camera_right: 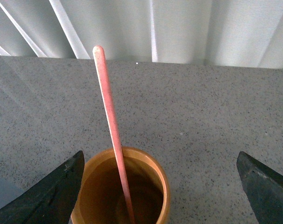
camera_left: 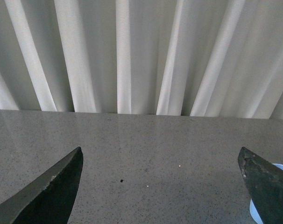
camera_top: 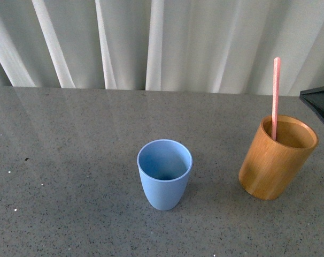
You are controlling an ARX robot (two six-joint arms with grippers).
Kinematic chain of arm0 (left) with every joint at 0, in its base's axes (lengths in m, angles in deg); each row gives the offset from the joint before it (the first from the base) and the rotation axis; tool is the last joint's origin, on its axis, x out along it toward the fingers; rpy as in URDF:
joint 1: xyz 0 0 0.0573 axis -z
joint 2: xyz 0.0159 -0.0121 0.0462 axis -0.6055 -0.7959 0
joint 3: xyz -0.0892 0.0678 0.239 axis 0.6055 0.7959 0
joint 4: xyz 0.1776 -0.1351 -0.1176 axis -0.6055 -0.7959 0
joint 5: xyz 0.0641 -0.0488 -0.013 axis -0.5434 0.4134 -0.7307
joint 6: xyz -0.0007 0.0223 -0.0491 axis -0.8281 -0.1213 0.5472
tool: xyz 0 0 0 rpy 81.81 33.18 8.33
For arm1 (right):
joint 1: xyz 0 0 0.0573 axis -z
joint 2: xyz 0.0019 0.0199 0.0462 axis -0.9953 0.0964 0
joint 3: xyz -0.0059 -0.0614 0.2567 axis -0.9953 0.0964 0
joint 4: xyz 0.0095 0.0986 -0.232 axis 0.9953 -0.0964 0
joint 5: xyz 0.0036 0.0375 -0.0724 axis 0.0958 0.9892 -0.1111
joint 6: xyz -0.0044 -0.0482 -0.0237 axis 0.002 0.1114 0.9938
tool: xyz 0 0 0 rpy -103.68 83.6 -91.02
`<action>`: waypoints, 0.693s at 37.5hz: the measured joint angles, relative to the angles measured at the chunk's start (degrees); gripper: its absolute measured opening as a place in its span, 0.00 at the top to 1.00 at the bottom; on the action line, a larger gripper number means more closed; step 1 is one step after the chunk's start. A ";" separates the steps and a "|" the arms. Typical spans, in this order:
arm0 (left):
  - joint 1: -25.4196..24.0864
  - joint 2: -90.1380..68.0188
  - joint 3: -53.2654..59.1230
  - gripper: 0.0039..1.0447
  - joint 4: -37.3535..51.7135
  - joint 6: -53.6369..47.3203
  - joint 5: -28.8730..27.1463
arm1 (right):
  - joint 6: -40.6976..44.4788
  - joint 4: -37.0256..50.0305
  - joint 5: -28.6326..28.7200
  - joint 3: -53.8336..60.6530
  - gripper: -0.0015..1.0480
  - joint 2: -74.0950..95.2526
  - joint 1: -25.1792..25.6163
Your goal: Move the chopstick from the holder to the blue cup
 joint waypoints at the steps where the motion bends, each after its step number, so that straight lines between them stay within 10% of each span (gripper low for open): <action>1: 0.00 0.00 0.00 0.06 0.00 0.00 0.02 | 0.00 0.02 0.00 -0.55 0.10 0.52 -0.22; 26: 0.00 0.00 0.00 0.06 0.00 0.00 0.00 | -0.07 0.09 -1.22 -13.38 0.10 14.34 -4.55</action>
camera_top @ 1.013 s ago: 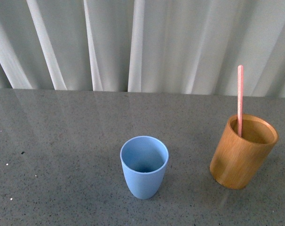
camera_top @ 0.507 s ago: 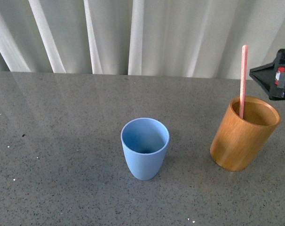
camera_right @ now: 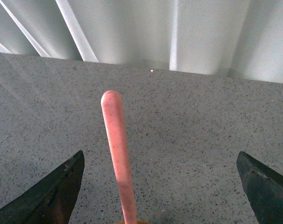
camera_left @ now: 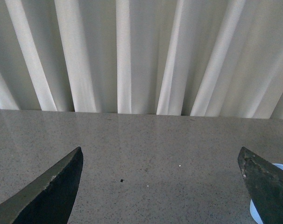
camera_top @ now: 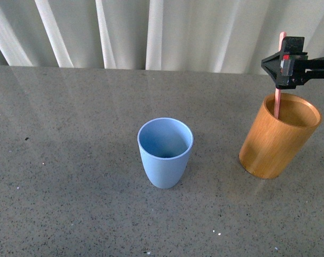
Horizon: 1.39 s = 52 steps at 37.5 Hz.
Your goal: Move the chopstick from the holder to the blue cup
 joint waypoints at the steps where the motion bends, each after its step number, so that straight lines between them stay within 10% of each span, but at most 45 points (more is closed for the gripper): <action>1: 0.00 0.00 0.00 0.06 0.00 0.00 0.00 | -0.04 0.02 0.13 -0.26 0.10 0.26 -0.15; 26: 0.00 0.00 0.00 0.06 0.00 0.00 0.00 | -0.85 -0.59 0.33 -2.10 0.97 -0.79 -3.15; 52: 0.00 0.00 0.00 0.06 0.00 0.00 0.02 | 14.05 -1.18 -4.90 -3.39 0.97 -24.94 -10.51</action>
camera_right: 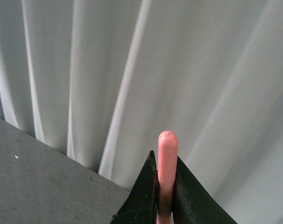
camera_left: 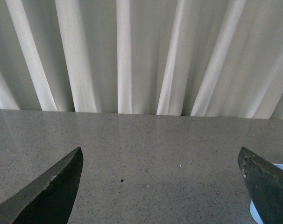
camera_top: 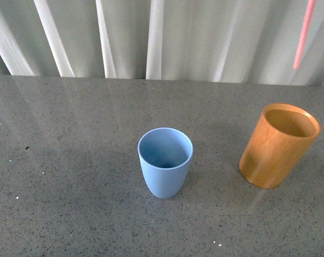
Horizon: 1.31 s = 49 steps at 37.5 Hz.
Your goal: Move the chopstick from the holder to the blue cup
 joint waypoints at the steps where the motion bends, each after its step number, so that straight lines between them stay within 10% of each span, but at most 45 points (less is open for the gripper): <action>1: 0.00 0.00 0.00 0.06 0.00 0.00 0.00 | -0.57 -0.44 0.09 -0.50 0.97 -0.52 -0.74; 13: 0.00 0.00 0.00 0.06 0.00 0.00 -0.02 | -13.22 0.57 1.44 -1.62 0.97 4.02 -12.94; 49: 0.00 0.00 0.00 0.06 0.00 0.00 0.00 | -16.48 6.29 1.18 -3.37 0.97 21.90 -16.26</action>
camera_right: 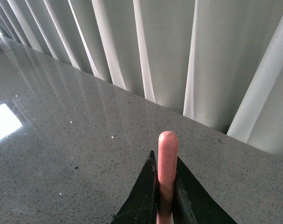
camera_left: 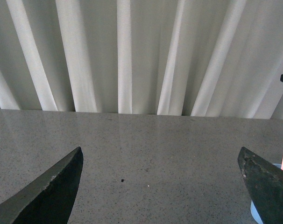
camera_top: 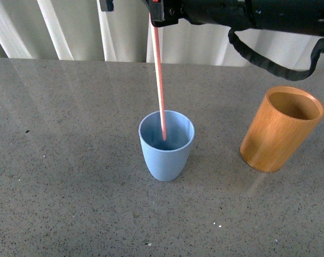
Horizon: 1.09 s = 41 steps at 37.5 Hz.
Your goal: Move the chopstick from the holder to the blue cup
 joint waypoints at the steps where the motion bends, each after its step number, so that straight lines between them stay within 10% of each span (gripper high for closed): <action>1: 0.00 0.00 0.00 0.06 0.00 0.00 0.00 | -0.11 0.22 -0.11 0.00 0.97 0.50 -0.09; 10: 0.00 0.00 0.00 0.06 0.00 0.00 -0.02 | -0.74 0.76 -0.59 0.02 0.97 3.21 -0.46; 31: 0.00 0.00 0.00 0.06 0.00 0.00 0.00 | -7.06 -3.34 -11.08 7.19 0.09 -15.72 7.58; 41: 0.00 0.00 0.00 0.06 0.00 0.00 0.00 | -8.57 -19.69 -14.84 19.91 0.10 -37.99 20.57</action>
